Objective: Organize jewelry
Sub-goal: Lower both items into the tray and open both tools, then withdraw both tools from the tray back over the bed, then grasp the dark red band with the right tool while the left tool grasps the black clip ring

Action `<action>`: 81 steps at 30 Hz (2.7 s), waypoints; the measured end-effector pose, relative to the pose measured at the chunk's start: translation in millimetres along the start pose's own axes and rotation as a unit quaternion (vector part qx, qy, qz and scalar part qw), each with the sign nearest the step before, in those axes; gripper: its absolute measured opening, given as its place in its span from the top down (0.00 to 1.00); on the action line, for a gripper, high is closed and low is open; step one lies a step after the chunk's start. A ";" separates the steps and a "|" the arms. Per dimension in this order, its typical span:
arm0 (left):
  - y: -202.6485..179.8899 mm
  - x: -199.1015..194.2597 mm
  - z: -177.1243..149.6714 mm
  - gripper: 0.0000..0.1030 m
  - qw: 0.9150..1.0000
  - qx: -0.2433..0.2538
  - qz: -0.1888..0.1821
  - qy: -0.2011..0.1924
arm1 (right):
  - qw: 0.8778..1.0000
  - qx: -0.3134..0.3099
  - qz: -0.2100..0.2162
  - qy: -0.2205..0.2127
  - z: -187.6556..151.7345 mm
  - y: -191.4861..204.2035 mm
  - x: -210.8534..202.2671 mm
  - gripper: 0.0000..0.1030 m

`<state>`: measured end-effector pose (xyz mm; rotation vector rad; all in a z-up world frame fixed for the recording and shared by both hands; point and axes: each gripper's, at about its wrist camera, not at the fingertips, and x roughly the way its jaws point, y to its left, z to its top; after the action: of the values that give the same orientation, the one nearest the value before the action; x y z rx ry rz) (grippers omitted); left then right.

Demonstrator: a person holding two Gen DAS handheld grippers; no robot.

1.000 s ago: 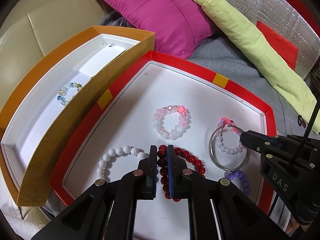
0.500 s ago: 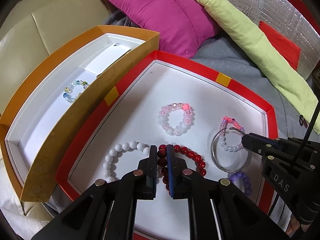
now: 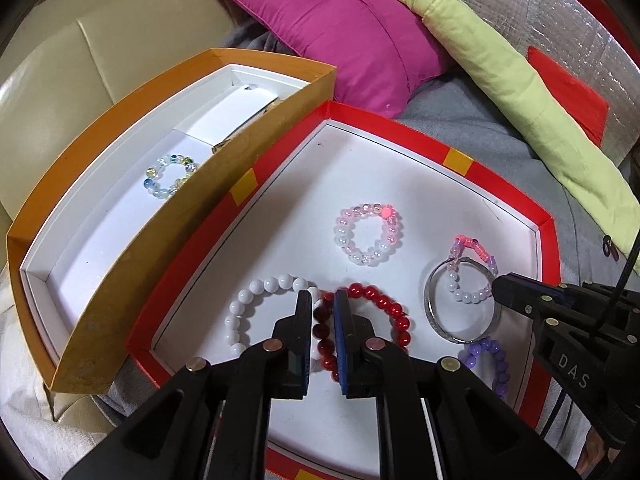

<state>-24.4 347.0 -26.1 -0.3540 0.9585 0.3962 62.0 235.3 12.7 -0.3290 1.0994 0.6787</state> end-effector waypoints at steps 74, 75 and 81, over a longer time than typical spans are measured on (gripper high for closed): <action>-339.0 10.0 -67.6 0.17 0.971 0.216 -0.095 -0.024 | 0.924 0.343 -0.172 -0.004 -51.7 -476.9 -37.0 0.69; -343.0 12.5 -57.9 0.17 0.972 0.213 -0.099 -0.024 | 0.926 0.333 -0.176 -0.002 -49.5 -475.5 -34.0 0.71; -377.6 37.1 2.7 0.17 0.974 0.191 -0.114 -0.033 | 0.941 0.292 -0.171 0.003 -61.0 -466.6 -41.6 0.95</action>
<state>175.9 25.1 -12.1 -0.0964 0.8948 0.0096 310.7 -165.4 -14.2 -0.0042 1.1607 0.0260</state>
